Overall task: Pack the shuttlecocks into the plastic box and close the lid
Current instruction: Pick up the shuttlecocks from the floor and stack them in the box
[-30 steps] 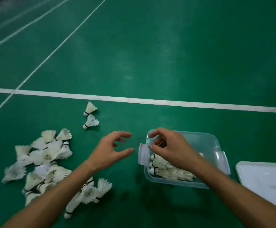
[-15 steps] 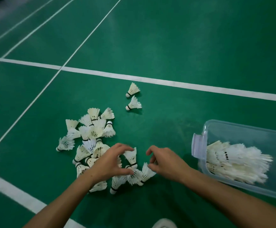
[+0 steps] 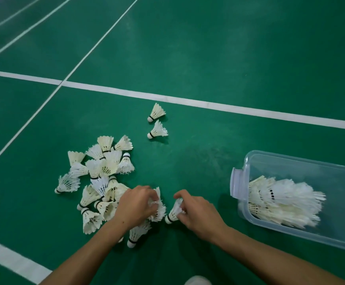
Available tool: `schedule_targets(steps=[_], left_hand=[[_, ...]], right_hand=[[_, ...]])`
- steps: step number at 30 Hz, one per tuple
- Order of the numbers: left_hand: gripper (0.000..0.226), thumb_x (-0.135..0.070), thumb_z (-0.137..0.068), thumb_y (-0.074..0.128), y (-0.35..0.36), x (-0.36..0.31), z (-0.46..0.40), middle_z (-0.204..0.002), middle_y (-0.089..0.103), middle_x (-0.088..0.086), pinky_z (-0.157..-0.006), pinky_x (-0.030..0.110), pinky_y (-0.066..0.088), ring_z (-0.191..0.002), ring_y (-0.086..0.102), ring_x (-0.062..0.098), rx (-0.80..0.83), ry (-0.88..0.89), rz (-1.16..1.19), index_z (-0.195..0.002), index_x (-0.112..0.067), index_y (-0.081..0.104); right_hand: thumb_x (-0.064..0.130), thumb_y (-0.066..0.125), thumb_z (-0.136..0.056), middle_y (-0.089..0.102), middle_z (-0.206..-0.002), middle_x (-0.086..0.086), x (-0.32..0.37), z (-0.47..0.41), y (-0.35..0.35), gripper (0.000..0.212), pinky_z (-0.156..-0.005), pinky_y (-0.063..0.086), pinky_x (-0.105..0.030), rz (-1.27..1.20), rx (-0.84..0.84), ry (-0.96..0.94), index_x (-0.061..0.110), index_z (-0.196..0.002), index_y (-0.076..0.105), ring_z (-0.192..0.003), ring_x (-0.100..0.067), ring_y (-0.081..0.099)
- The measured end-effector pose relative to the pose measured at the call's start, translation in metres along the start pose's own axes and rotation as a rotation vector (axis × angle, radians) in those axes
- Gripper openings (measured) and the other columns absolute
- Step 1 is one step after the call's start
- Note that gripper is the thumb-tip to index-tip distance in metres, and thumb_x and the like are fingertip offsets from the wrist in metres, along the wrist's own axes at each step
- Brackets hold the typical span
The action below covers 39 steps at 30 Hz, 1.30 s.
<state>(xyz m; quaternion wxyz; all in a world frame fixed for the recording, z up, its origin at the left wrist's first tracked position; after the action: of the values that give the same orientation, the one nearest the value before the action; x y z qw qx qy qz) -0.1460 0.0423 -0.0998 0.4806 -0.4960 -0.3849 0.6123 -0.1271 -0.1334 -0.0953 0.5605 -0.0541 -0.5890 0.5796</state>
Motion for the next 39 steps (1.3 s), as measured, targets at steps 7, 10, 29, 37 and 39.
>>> schedule_targets(steps=[7, 10, 29, 37, 39], left_hand=[[0.015, -0.047, -0.085, 0.08, -0.065, -0.025, -0.017, -0.087, 0.077, -0.018, -0.067, 0.029, 0.054, -0.076, 0.069, -0.001, -0.093, -0.057, 0.434, -0.086, -0.032, 0.078], [0.019, -0.043, -0.083, 0.081, -0.1, -0.071, -0.028, -0.082, 0.077, -0.005, -0.061, 0.034, 0.055, -0.071, 0.071, 0.015, -0.152, -0.013, 0.598, -0.088, -0.025, 0.079], [0.013, -0.041, -0.079, 0.078, -0.105, -0.239, -0.073, -0.075, 0.074, 0.0, -0.053, 0.043, 0.051, -0.062, 0.061, 0.037, -0.126, 0.254, 0.757, -0.091, -0.034, 0.077], [0.013, -0.035, -0.082, 0.078, -0.105, -0.233, -0.074, -0.071, 0.069, 0.004, -0.053, 0.038, 0.045, -0.054, 0.053, 0.023, -0.175, 0.232, 0.731, -0.087, -0.023, 0.079], [0.006, -0.03, -0.083, 0.079, -0.108, -0.233, -0.073, -0.071, 0.07, 0.001, -0.051, 0.03, 0.044, -0.053, 0.051, 0.007, -0.191, 0.239, 0.717, -0.085, -0.025, 0.079]], right_hand=[[0.028, 0.069, -0.094, 0.07, -0.098, 0.011, -0.001, 0.059, -0.09, 0.047, -0.081, 0.057, -0.043, -0.272, -0.296, -0.029, 0.032, -0.137, 0.049, -0.089, -0.016, 0.067], [0.021, 0.073, -0.091, 0.063, -0.088, 0.015, -0.019, 0.097, -0.13, 0.045, -0.078, 0.057, -0.038, -0.416, -0.429, -0.004, 0.03, -0.133, 0.056, -0.079, -0.011, 0.065], [0.016, 0.082, -0.085, 0.074, -0.088, 0.009, -0.223, 0.2, -0.243, 0.042, -0.076, 0.059, -0.026, -0.462, -0.839, 0.445, 0.029, -0.121, 0.063, -0.078, -0.003, 0.071], [0.015, 0.077, -0.091, 0.071, -0.085, 0.007, -0.181, 0.092, -0.206, 0.023, -0.073, 0.061, -0.039, -0.076, -0.601, 0.222, 0.025, -0.095, 0.057, -0.077, -0.013, 0.068], [0.014, 0.075, -0.092, 0.068, -0.081, 0.007, -0.183, 0.077, -0.194, 0.027, -0.071, 0.059, -0.039, -0.027, -0.56, 0.238, 0.028, -0.086, 0.053, -0.075, -0.015, 0.065]])
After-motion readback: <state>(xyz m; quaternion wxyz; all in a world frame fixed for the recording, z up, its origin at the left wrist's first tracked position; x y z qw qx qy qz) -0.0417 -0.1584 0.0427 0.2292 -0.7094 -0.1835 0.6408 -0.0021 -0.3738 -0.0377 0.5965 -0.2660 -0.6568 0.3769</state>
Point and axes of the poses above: each hand's wrist, its own z-axis away from the middle knuckle, its own y-axis out of the palm, x = y × z, the point moved 8 cm from there along -z, towards the middle knuckle
